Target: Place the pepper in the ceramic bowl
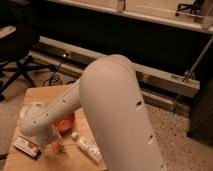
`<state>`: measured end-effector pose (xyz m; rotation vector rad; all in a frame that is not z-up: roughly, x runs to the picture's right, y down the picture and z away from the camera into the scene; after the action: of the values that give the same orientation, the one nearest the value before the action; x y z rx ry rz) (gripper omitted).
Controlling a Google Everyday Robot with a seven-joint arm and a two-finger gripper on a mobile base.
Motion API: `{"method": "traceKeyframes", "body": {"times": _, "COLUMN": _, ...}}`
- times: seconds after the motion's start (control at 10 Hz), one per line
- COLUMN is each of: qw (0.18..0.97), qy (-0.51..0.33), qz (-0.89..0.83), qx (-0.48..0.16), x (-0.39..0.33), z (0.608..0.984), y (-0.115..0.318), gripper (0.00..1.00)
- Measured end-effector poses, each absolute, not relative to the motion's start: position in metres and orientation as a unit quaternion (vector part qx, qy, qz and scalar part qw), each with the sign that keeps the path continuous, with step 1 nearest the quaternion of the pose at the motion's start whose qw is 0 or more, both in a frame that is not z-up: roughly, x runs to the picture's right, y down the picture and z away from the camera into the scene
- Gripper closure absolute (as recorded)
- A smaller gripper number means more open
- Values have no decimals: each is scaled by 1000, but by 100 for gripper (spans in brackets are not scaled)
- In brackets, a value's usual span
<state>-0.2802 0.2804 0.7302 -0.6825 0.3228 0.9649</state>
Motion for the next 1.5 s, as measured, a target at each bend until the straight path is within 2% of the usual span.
{"method": "traceKeyframes", "body": {"times": 0.5, "qw": 817, "qy": 166, "qz": 468, "qx": -292, "x": -272, "z": 762, "y": 275, "gripper": 35}}
{"method": "traceKeyframes", "body": {"times": 0.9, "qw": 816, "qy": 183, "qz": 457, "qx": -304, "x": -271, "z": 770, "y": 296, "gripper": 36}}
{"method": "traceKeyframes", "body": {"times": 1.1, "qw": 815, "qy": 185, "qz": 453, "qx": -309, "x": -274, "z": 770, "y": 298, "gripper": 51}}
{"method": "traceKeyframes", "body": {"times": 1.3, "qw": 814, "qy": 185, "qz": 452, "qx": -315, "x": -278, "z": 769, "y": 296, "gripper": 70}}
{"method": "traceKeyframes", "body": {"times": 1.4, "qw": 814, "qy": 185, "qz": 451, "qx": -315, "x": -279, "z": 769, "y": 294, "gripper": 83}}
{"method": "traceKeyframes", "body": {"times": 1.5, "qw": 813, "qy": 187, "qz": 451, "qx": -316, "x": -278, "z": 770, "y": 293, "gripper": 91}}
